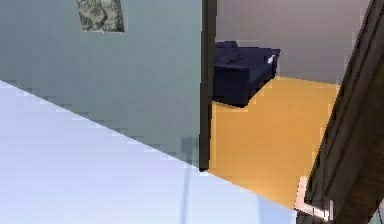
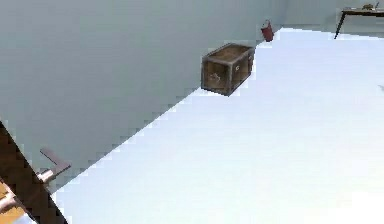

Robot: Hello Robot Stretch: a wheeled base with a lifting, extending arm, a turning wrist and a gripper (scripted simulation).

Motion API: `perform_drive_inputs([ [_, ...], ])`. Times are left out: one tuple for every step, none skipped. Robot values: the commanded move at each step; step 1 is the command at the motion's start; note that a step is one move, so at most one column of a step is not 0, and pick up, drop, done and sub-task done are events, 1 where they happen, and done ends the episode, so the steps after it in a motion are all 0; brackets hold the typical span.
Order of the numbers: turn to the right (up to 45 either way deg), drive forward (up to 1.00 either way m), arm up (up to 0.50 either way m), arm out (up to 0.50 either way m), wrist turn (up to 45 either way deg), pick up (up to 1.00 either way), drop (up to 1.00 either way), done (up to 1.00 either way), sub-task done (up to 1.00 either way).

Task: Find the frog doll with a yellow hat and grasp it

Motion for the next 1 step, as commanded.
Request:
perform_drive_inputs([
  [-6.0,0.0,0.0,0.0,0.0,0.0,0.0,0.0,0.0],
])
